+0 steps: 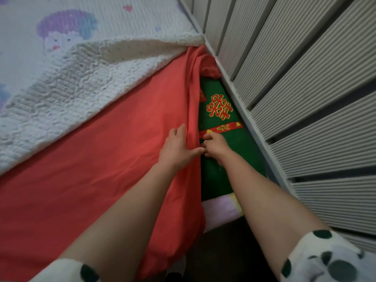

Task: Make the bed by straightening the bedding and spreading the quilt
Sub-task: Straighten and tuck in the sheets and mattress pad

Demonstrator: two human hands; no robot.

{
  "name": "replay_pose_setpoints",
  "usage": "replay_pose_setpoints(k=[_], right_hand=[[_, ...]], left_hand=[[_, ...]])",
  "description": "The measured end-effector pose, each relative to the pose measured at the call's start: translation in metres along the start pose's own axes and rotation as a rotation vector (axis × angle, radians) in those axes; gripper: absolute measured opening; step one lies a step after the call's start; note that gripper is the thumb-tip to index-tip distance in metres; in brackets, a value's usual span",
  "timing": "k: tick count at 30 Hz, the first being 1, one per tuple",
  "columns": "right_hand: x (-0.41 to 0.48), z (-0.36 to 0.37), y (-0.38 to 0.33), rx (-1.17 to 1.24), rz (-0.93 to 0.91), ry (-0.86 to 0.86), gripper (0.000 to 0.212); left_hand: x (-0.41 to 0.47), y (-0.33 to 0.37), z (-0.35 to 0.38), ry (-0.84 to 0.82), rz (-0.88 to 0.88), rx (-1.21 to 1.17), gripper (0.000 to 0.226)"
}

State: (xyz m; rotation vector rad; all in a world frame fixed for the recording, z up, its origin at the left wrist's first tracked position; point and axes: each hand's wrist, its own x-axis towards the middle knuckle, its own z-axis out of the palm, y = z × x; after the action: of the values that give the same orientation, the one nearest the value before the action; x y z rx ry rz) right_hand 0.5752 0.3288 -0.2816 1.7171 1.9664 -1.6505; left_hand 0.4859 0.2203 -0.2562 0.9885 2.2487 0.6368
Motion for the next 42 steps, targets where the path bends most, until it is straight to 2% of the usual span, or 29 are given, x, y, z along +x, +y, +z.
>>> replay_pose_setpoints(k=[2, 5, 7, 9, 13, 17, 21, 25, 29, 32, 35, 37, 40, 42], right_hand=[[0.002, 0.004, -0.007, 0.153, 0.024, -0.091, 0.034], [0.003, 0.003, -0.014, 0.148, -0.021, -0.112, 0.031], [0.008, -0.001, -0.014, 0.146, -0.008, -0.083, 0.027], [0.012, -0.006, -0.015, 0.143, 0.01, -0.057, 0.026], [0.015, -0.003, -0.024, 0.141, 0.011, -0.044, 0.023], [0.018, 0.019, -0.042, 0.105, 0.031, -0.071, 0.024], [0.025, 0.053, -0.067, 0.096, 0.063, -0.097, 0.019], [0.028, 0.083, -0.087, 0.006, -0.005, -0.17, 0.036], [0.022, 0.096, -0.097, -0.197, -0.011, -0.249, 0.022], [0.014, 0.092, -0.097, -0.166, 0.014, -0.266, 0.011], [0.006, 0.076, -0.091, -0.084, 0.01, -0.095, 0.011], [-0.001, 0.057, -0.08, -0.066, -0.017, 0.088, 0.014], [-0.023, 0.02, -0.052, -0.017, -0.028, 0.378, 0.005], [-0.045, -0.01, -0.028, -0.087, -0.01, 0.529, 0.009]], left_hand=[[0.006, 0.001, 0.001, -0.056, -0.044, 0.1, 0.099], [0.013, -0.011, -0.002, -0.069, -0.104, 0.22, 0.076], [0.017, -0.023, -0.009, 0.032, -0.126, 0.191, 0.047], [0.021, -0.039, -0.023, 0.159, -0.167, 0.156, 0.032], [0.03, -0.078, -0.069, 0.363, -0.325, 0.132, 0.024], [0.041, -0.112, -0.106, 0.427, -0.366, 0.168, 0.028], [0.054, -0.132, -0.12, 0.349, -0.338, 0.173, 0.03], [0.057, -0.14, -0.122, 0.216, -0.297, 0.194, 0.03], [0.055, -0.144, -0.126, 0.09, -0.24, 0.211, 0.03], [0.053, -0.143, -0.128, 0.029, -0.223, 0.223, 0.032], [0.051, -0.135, -0.127, -0.031, -0.167, 0.235, 0.04], [0.049, -0.124, -0.122, -0.079, -0.115, 0.218, 0.053], [0.041, -0.098, -0.11, -0.166, -0.046, 0.194, 0.073], [0.035, -0.078, -0.096, -0.22, 0.021, 0.186, 0.08]])
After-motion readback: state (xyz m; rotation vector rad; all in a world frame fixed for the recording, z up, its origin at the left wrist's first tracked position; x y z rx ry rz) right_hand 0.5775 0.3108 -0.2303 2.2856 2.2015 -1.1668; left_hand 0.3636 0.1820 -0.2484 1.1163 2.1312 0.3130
